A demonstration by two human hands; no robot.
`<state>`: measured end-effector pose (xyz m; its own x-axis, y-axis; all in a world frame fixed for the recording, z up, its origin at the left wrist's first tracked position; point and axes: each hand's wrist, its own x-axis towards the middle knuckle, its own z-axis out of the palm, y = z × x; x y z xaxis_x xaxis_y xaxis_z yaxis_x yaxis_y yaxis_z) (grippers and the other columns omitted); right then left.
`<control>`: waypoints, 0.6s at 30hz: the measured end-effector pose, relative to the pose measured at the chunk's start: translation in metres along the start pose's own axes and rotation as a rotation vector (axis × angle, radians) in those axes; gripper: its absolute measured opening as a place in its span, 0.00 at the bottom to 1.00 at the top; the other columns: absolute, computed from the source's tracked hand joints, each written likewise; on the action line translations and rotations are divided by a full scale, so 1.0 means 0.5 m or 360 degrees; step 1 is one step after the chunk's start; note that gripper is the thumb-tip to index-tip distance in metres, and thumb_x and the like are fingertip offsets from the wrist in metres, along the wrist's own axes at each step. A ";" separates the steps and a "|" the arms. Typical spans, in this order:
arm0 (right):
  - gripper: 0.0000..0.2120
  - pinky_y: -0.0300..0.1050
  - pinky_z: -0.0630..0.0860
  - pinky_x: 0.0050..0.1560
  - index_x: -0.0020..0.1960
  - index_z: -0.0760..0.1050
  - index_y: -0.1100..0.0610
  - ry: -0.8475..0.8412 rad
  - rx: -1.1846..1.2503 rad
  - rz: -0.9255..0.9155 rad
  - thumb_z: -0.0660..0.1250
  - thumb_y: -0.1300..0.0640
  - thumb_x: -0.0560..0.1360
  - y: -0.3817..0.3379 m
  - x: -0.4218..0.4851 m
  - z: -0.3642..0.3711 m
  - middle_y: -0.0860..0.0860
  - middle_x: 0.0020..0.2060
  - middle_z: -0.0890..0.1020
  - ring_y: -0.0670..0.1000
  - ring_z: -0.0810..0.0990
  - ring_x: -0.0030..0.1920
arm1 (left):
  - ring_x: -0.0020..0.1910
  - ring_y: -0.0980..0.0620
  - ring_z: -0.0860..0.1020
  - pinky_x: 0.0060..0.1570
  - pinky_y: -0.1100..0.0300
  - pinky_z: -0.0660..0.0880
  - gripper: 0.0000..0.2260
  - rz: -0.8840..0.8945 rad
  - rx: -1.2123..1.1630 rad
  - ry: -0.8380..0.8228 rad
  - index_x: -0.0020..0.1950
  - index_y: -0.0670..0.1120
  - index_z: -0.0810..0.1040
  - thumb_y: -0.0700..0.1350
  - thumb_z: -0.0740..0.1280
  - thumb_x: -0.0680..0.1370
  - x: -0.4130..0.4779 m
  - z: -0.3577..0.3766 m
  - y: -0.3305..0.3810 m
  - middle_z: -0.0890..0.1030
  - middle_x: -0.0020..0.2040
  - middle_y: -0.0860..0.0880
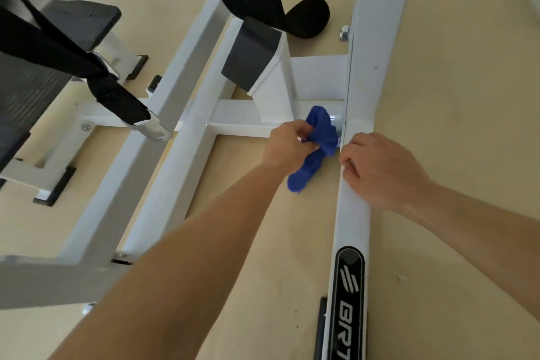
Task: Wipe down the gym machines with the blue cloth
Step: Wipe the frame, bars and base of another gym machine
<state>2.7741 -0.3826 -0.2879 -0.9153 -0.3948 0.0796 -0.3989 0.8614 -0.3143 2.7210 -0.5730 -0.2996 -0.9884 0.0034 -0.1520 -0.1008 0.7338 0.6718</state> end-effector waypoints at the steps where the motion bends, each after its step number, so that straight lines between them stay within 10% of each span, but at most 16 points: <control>1: 0.12 0.49 0.72 0.45 0.52 0.79 0.53 -0.0009 -0.0013 0.0003 0.59 0.54 0.75 -0.002 0.001 0.000 0.50 0.48 0.77 0.56 0.76 0.49 | 0.49 0.51 0.80 0.53 0.56 0.76 0.09 0.0011 0.0009 -0.0036 0.52 0.49 0.82 0.43 0.71 0.73 -0.014 -0.015 0.001 0.84 0.48 0.53; 10: 0.45 0.49 0.76 0.56 0.76 0.53 0.43 -0.0108 0.0433 -0.0061 0.71 0.36 0.66 -0.075 0.002 -0.033 0.45 0.69 0.63 0.50 0.75 0.60 | 0.47 0.50 0.83 0.51 0.53 0.79 0.08 0.0193 -0.0255 -0.0309 0.51 0.44 0.83 0.38 0.67 0.75 -0.154 -0.099 0.083 0.85 0.45 0.49; 15: 0.26 0.46 0.76 0.47 0.62 0.66 0.45 -0.0099 0.0574 0.0020 0.74 0.48 0.69 -0.100 -0.009 -0.050 0.46 0.52 0.75 0.50 0.77 0.50 | 0.46 0.45 0.84 0.51 0.51 0.81 0.04 -0.0024 -0.0661 -0.0216 0.48 0.43 0.82 0.39 0.69 0.75 -0.187 -0.120 0.086 0.85 0.44 0.44; 18: 0.21 0.48 0.74 0.46 0.61 0.67 0.49 -0.0113 0.0403 0.0041 0.71 0.53 0.72 -0.093 -0.012 -0.066 0.49 0.48 0.75 0.53 0.75 0.47 | 0.44 0.51 0.82 0.46 0.56 0.80 0.05 -0.0014 -0.0202 -0.0053 0.48 0.48 0.82 0.46 0.67 0.77 -0.176 -0.136 0.069 0.84 0.43 0.51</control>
<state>2.7963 -0.4098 -0.2426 -0.9153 -0.4027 0.0046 -0.3405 0.7678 -0.5428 2.7969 -0.5939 -0.2136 -0.9833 0.0212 -0.1808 -0.1252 0.6421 0.7563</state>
